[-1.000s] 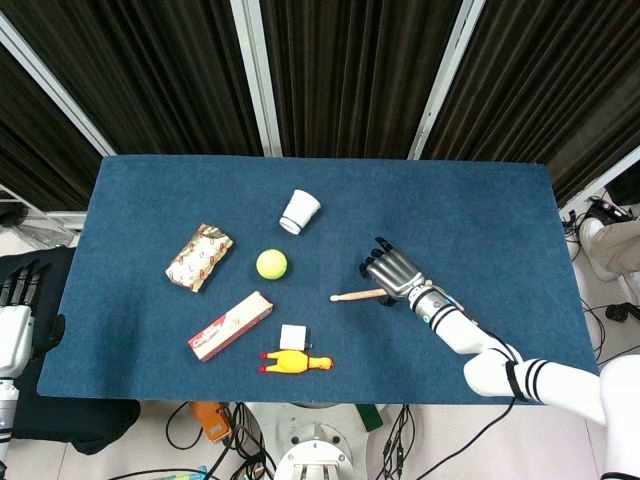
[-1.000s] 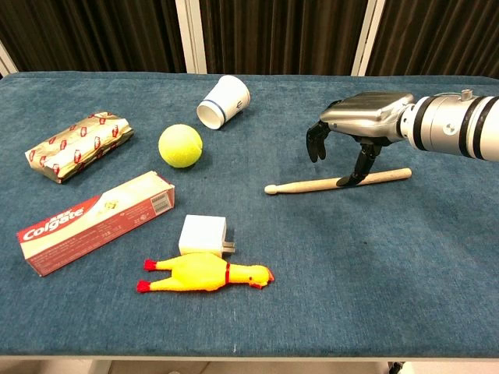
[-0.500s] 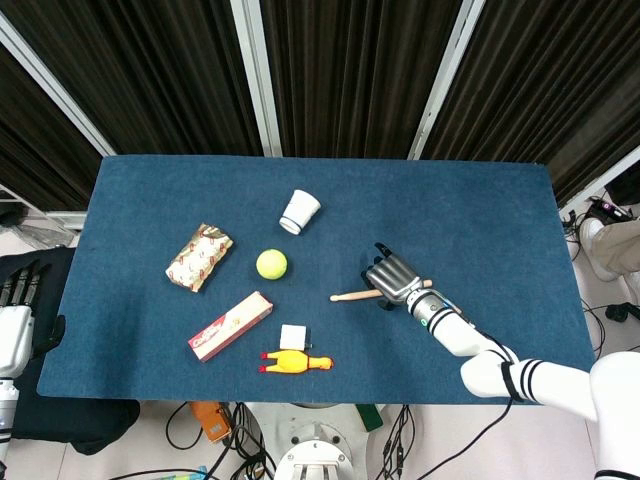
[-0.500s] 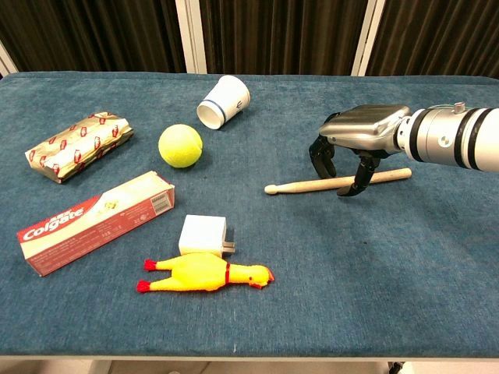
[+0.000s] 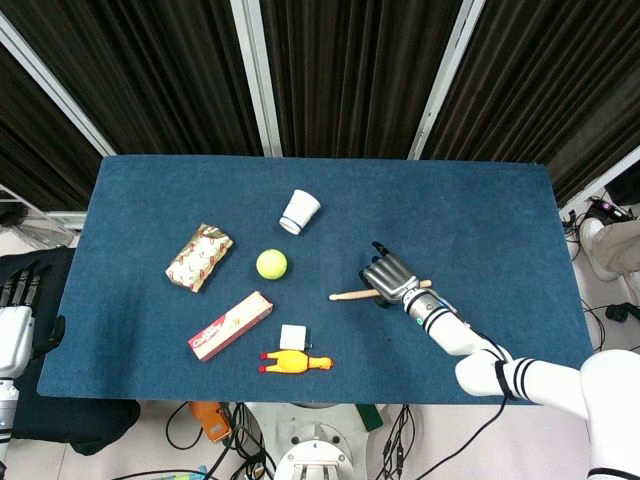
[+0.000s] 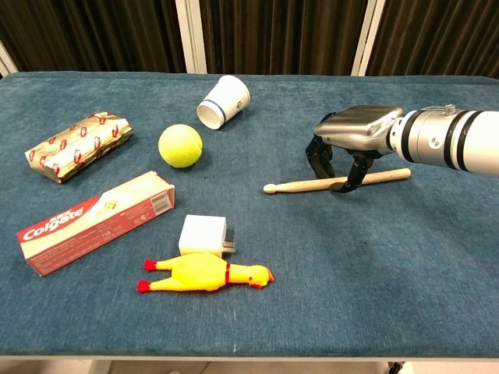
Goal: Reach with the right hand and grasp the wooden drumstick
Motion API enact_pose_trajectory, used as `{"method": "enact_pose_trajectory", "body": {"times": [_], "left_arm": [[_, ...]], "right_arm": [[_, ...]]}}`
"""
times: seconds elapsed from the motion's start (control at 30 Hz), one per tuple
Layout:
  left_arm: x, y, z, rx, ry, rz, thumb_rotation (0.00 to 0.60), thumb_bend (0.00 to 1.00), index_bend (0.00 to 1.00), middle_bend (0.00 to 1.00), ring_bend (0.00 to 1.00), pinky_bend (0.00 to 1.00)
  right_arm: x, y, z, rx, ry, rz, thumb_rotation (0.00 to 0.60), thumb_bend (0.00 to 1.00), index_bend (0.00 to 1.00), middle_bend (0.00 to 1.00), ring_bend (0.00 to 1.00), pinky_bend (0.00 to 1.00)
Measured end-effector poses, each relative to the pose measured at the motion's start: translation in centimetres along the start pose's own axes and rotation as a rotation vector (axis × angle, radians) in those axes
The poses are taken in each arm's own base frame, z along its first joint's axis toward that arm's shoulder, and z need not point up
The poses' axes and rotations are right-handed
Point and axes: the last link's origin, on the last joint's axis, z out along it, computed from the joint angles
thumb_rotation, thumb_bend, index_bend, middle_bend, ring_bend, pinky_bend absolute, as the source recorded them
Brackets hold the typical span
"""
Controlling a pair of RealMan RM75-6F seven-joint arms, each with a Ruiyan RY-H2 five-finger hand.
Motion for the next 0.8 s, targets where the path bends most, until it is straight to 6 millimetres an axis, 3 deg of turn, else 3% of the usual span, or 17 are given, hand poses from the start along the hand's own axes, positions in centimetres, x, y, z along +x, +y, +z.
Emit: {"method": "enact_pose_trajectory", "body": {"times": [0.37, 0.67, 0.8], "left_arm": [[-0.01, 0.02, 0.05, 0.002, -0.003, -0.003, 0.6, 0.41, 0.07, 0.0, 0.03, 0.15], [0.03, 0.1, -0.01, -0.006, -0.005, -0.004, 0.6, 0.41, 0.07, 0.0, 0.03, 0.15], [0.05, 0.06, 0.0, -0.003, -0.009, -0.008, 0.6, 0.41, 0.07, 0.0, 0.03, 0.15]], "right_arm": [[-0.24, -0.54, 0.53, 0.009, -0.004, 0.0, 0.6, 0.49, 0.6, 0.6, 0.42, 0.08], [-0.03, -0.88, 0.79, 0.013, 0.022, -0.005, 0.6, 0.6, 0.7, 0.67, 0.5, 0.06], [0.68, -0.95, 0.85, 0.011, 0.053, 0.007, 0.6, 0.6, 0.72, 0.67, 0.5, 0.04]]}}
